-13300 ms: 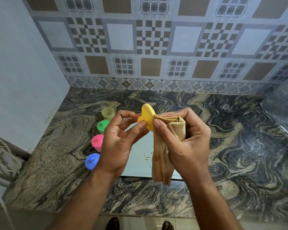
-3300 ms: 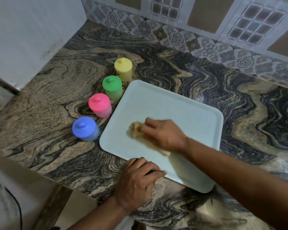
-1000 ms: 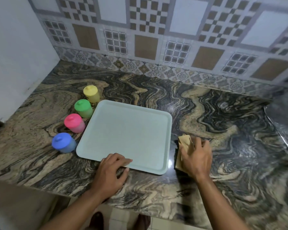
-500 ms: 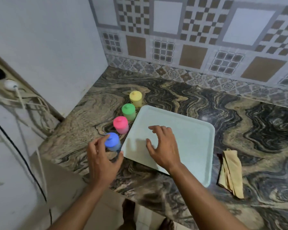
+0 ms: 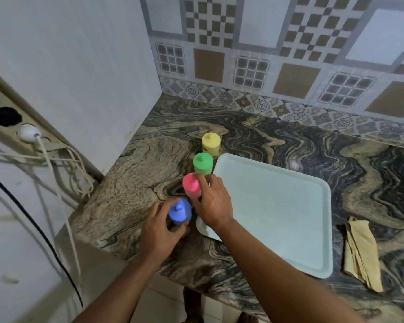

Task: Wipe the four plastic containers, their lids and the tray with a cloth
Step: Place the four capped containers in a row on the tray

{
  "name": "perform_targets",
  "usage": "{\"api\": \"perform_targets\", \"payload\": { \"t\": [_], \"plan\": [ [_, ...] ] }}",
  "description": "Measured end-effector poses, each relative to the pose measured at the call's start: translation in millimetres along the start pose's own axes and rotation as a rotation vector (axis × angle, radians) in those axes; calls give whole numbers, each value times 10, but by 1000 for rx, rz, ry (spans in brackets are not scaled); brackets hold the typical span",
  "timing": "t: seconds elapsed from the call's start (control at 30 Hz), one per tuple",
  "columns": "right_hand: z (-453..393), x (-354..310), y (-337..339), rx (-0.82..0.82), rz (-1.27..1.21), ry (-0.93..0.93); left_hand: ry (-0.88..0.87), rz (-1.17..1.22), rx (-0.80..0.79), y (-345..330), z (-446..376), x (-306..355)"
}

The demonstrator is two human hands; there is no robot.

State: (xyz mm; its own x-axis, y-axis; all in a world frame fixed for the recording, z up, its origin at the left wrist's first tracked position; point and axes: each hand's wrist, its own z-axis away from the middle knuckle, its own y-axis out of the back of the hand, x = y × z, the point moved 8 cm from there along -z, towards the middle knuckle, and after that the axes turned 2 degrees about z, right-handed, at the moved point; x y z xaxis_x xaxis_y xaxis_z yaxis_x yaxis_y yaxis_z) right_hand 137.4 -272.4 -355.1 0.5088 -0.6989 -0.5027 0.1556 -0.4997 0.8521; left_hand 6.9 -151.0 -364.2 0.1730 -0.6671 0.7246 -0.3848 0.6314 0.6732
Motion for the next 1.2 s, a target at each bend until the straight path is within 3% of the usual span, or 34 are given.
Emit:
{"api": "perform_targets", "payload": {
  "t": [0.17,0.3,0.57,0.87,1.2],
  "plan": [
    [49,52,16,18,-13,-2,7,21,41,181,-93,-13],
    [130,197,302,143,-81,-86,-14,46,50,232,-258,124],
    [455,1218,1305,364,-18,-297,-198,108,-140,-640,-751,1013],
    [882,2417,1820,341,102,-535,-271,103,-379,-1934,-1173,1809],
    [974,2669,1817,308,126,-561,-271,44,-430,-2306,-1255,2021]
  ]
}}
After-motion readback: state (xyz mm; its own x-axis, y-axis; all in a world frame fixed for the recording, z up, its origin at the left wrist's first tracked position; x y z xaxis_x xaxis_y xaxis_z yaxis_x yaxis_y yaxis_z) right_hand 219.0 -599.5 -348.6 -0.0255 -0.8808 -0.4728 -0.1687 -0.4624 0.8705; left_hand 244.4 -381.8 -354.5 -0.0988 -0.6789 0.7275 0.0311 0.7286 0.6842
